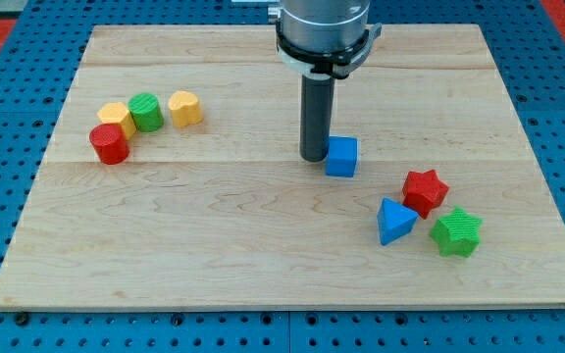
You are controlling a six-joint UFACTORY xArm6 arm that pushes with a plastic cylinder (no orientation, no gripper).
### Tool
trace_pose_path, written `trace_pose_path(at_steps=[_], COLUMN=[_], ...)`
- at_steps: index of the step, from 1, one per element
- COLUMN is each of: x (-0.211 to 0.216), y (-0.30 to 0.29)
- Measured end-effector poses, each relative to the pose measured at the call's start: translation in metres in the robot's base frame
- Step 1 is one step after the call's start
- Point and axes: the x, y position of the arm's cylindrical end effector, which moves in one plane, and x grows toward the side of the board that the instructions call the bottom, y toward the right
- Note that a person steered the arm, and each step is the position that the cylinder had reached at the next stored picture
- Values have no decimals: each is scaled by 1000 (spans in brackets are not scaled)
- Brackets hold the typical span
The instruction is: Push the red circle into the red star diagonally
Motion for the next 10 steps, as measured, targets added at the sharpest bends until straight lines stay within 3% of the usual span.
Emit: trace_pose_path(at_steps=[2, 3, 4, 5, 6, 7, 10], x=[30, 7, 38, 51, 15, -13, 31], y=[59, 33, -88, -250, -313, -277, 28])
